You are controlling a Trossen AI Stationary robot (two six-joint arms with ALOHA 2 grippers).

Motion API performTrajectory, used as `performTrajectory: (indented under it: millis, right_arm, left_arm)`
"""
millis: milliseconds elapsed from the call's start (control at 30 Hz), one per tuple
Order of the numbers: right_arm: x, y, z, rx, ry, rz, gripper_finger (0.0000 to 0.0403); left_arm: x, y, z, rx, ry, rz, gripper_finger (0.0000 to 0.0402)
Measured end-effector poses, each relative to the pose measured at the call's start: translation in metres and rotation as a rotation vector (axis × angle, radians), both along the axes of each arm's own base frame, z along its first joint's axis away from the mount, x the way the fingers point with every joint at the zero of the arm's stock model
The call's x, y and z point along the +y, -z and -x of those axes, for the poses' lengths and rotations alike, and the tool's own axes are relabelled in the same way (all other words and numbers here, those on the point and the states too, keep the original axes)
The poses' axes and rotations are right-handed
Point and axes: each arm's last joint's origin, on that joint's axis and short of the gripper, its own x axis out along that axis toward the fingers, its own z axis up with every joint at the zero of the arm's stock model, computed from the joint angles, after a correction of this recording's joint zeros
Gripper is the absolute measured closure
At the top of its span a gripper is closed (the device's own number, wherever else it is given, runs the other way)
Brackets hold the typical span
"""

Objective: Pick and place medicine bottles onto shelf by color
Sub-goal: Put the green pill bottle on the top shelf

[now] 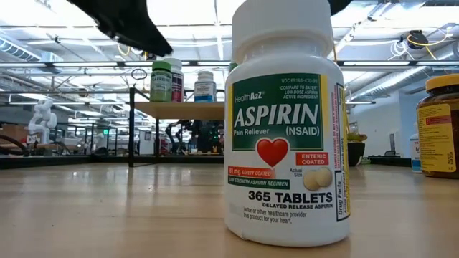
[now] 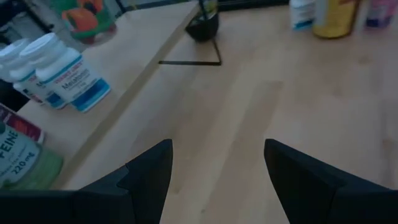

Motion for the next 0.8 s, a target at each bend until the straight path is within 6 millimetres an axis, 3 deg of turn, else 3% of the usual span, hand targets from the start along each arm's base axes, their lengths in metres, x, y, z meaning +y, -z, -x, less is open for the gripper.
performTrajectory:
  millis: [167,367,667,800]
  right_arm:
    - [-0.031,0.016,-0.02,0.016,0.011,-0.015,0.018]
    - [-0.049,0.01,-0.034,0.068,-0.011,-0.006,0.0179]
    - [-0.064,0.013,-0.031,0.093,-0.01,-0.006,0.0177]
    - [-0.067,0.014,-0.029,0.095,0.0,-0.006,0.0149]
  left_arm:
    - [0.016,0.006,-0.009,0.036,-0.046,0.006,0.0144]
    - [0.025,0.009,-0.01,0.071,-0.059,0.019,0.0144]
    - [0.036,0.011,-0.009,0.12,-0.088,-0.002,0.0144]
    - [0.042,0.012,-0.009,0.147,-0.1,-0.02,0.0144]
